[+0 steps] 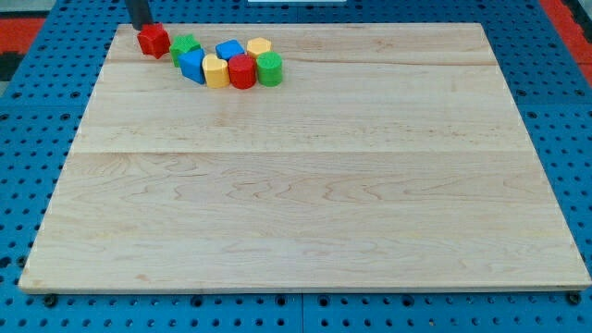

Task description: Push the stars towards the group of blocks

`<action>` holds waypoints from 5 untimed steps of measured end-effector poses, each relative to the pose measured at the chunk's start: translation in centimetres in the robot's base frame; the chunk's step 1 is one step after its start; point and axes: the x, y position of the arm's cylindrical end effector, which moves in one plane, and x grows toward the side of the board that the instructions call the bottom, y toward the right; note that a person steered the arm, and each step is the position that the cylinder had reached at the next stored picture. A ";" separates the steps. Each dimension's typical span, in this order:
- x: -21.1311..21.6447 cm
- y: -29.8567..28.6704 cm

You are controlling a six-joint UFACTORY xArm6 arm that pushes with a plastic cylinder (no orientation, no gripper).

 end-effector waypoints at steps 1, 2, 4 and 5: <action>5.1 -0.6; 7.3 0.7; 5.1 4.2; 4.4 4.7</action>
